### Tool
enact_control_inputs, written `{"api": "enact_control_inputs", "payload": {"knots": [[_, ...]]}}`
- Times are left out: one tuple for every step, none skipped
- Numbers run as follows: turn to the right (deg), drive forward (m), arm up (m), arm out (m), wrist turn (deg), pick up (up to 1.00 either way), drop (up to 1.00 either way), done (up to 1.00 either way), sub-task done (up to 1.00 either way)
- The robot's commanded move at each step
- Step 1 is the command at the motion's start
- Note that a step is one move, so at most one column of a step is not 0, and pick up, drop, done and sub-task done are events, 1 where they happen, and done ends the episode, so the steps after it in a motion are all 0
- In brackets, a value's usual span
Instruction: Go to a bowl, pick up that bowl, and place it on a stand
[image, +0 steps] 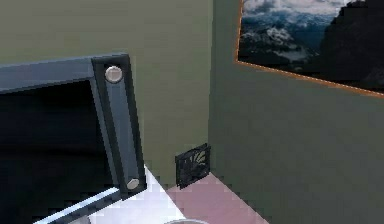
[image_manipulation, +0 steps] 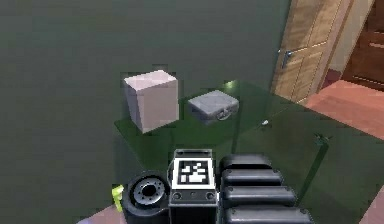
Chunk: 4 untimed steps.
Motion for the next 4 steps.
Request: {"api": "enact_control_inputs", "payload": {"knots": [[45.0,0.0,0.0,0.0,0.0,0.0,0.0,0.0,0.0],[18.0,0.0,0.0,0.0,0.0,0.0,0.0,0.0,0.0],[45.0,0.0,0.0,0.0,0.0,0.0,0.0,0.0,0.0],[-24.0,0.0,0.0,0.0,0.0,0.0,0.0,0.0,0.0]]}}
